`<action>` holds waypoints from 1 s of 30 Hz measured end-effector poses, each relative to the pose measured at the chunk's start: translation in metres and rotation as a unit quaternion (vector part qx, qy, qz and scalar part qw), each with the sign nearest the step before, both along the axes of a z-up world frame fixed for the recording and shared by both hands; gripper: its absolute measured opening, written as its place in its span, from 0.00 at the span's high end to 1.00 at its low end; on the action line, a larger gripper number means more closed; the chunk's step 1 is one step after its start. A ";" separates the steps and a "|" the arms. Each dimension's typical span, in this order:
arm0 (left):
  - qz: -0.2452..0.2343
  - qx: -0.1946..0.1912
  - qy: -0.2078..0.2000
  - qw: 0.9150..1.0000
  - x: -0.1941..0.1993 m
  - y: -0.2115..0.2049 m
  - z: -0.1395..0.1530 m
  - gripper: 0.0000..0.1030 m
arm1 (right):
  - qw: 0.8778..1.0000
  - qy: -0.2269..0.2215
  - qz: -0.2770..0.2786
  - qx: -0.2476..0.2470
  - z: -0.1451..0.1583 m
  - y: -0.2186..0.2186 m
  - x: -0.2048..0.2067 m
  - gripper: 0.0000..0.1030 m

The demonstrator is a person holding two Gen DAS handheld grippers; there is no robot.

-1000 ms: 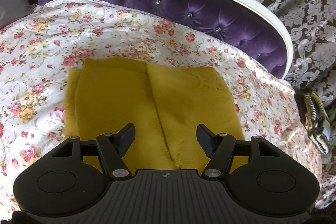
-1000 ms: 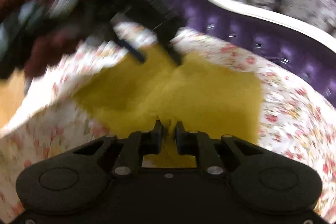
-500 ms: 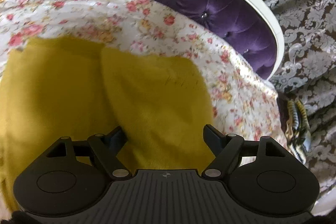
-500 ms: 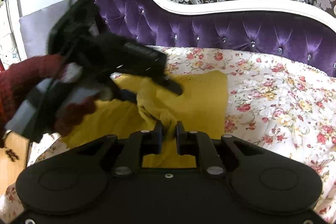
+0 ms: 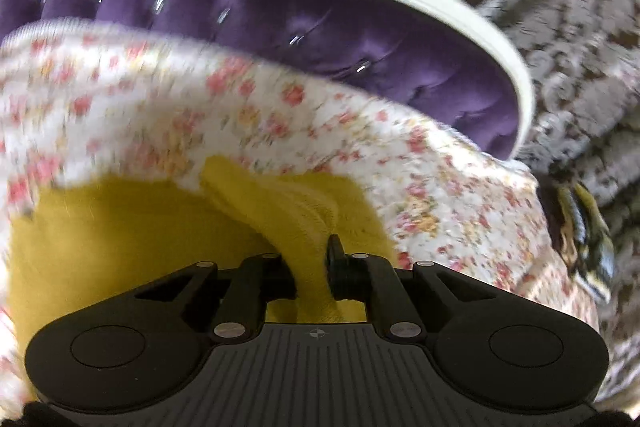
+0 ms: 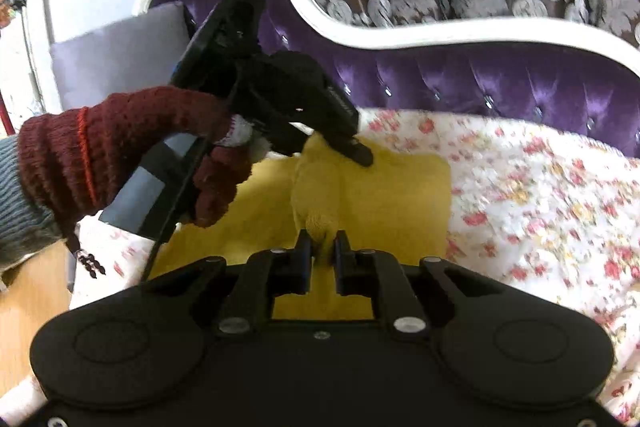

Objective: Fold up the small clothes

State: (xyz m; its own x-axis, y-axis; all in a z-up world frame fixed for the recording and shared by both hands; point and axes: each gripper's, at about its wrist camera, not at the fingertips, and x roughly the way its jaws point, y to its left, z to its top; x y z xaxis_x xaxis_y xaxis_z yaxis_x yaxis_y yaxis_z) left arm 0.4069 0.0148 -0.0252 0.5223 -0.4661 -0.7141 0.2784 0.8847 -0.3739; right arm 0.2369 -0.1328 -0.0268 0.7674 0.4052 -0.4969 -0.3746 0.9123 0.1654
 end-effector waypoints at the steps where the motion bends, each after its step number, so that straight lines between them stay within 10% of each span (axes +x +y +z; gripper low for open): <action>1: -0.009 0.003 -0.008 1.000 -0.002 0.003 0.009 0.89 | 1.000 -0.004 0.005 0.005 0.004 0.005 -0.001 0.83; 9: -0.032 0.050 -0.046 0.997 -0.009 0.055 0.039 0.89 | 0.997 -0.010 0.071 0.028 0.016 0.074 0.007 0.83; 19: -0.023 0.071 0.010 0.997 0.004 0.100 -0.029 0.84 | 0.990 0.052 0.124 -0.044 -0.040 0.141 0.026 0.82; 30: 0.064 0.106 -0.018 0.992 0.010 0.128 -0.035 0.27 | 0.980 0.056 0.188 -0.013 -0.037 0.128 0.009 0.63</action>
